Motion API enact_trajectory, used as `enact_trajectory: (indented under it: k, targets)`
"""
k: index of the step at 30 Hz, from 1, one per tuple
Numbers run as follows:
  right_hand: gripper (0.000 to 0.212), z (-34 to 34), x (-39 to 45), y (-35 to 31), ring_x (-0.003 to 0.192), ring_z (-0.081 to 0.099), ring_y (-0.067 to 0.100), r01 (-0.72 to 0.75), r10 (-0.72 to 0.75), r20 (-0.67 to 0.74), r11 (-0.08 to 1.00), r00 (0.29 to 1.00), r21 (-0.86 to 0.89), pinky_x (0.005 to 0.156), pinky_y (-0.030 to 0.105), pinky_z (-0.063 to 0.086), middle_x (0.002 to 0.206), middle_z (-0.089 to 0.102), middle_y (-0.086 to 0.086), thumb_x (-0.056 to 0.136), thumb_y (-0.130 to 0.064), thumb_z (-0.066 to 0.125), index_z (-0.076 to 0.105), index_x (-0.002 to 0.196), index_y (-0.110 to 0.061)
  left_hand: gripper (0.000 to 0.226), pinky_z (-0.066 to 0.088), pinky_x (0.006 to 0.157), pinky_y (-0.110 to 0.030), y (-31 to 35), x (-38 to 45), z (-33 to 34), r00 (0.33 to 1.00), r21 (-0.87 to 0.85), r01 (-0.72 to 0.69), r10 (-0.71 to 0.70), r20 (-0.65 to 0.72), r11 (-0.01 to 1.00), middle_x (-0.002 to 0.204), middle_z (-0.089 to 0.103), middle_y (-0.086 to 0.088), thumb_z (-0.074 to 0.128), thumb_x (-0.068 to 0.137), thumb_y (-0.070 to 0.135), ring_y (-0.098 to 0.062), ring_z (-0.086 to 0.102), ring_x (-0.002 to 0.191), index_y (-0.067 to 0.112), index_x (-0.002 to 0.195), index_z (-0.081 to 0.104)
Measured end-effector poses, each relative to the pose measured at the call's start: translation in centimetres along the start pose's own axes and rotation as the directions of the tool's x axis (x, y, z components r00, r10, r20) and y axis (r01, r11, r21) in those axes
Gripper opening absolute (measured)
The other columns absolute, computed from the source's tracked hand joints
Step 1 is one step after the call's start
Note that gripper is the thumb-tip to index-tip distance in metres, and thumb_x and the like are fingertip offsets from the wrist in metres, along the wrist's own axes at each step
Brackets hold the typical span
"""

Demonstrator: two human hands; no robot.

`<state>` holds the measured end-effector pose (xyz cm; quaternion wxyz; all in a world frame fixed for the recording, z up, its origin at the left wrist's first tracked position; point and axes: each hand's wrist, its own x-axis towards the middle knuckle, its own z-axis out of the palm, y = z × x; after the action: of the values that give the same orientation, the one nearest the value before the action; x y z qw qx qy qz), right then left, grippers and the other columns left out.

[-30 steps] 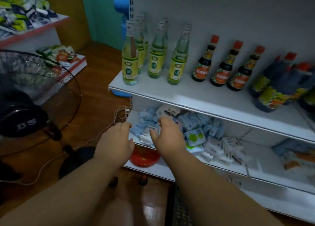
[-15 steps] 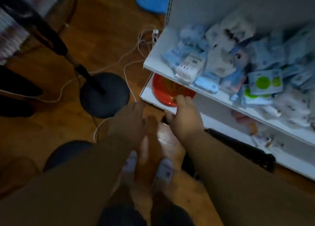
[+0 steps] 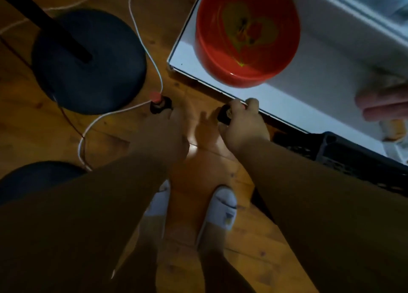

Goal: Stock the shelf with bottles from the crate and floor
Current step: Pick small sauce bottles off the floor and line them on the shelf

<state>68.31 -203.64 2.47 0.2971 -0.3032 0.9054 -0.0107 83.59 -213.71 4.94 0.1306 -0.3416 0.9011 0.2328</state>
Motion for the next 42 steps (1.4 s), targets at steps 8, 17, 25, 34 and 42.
enact_trajectory:
  k: [8,17,25,34,42]
  targets:
    - [0.045,5.4,8.6,1.9,0.109,0.057,0.045,-0.147,0.150,0.089,0.988,0.985,-0.042,0.092,0.044,0.047,0.139,0.032,0.022,0.092,-0.023,0.060,0.044,0.132,-0.013,0.048,0.044,0.090,-0.039,-2.6,4.2,5.1,0.993,-0.085,0.116,-0.112,0.046,0.990,0.132,0.051,-0.011,0.060,0.089,0.022,-0.032,0.052,0.115,0.016,0.135,0.045]
    - [0.025,6.5,8.7,-3.2,0.087,0.056,0.035,0.102,-0.091,0.109,0.990,0.990,-0.094,0.074,0.037,0.041,0.124,0.041,0.017,0.094,-0.010,0.050,0.053,0.119,-0.012,0.062,0.046,0.087,-0.048,-7.0,6.7,5.6,0.938,-0.164,0.318,-0.336,-0.090,0.934,0.132,0.037,-0.016,0.069,0.083,0.021,-0.042,0.054,0.107,0.015,0.136,0.040]
    - [0.024,10.9,10.0,-5.0,0.085,0.052,0.018,0.206,-0.205,-0.023,0.962,0.979,0.182,0.070,0.033,0.044,0.099,0.049,-0.002,0.088,-0.036,0.067,0.059,0.106,-0.021,0.051,0.050,0.094,-0.045,-9.4,11.7,8.9,0.861,-0.619,0.385,-0.508,-0.027,0.685,0.126,0.059,-0.007,0.075,0.081,0.022,-0.029,0.057,0.113,0.020,0.129,0.057]
    - [0.013,3.8,8.7,-7.3,0.085,0.062,0.027,0.120,-0.068,-0.139,0.906,0.988,0.407,0.073,0.037,0.052,0.083,0.067,0.006,0.081,-0.027,0.066,0.064,0.084,-0.015,0.032,0.052,0.084,-0.048,-8.1,8.7,3.3,0.878,-0.615,0.333,-0.473,-0.073,0.714,0.105,0.067,-0.010,0.076,0.081,0.025,-0.032,0.063,0.098,0.016,0.111,0.067]
    - [0.019,-16.0,-4.1,-11.8,0.074,0.055,0.028,0.254,-0.205,-0.174,0.904,0.963,0.343,0.058,0.031,0.033,0.067,0.054,0.002,0.079,-0.025,0.065,0.052,0.069,-0.016,0.030,0.049,0.091,-0.043,0.1,-2.4,-16.2,0.901,-0.581,0.252,-0.407,-0.152,0.774,0.111,0.065,-0.002,0.069,0.088,0.031,-0.024,0.058,0.103,0.026,0.117,0.061]
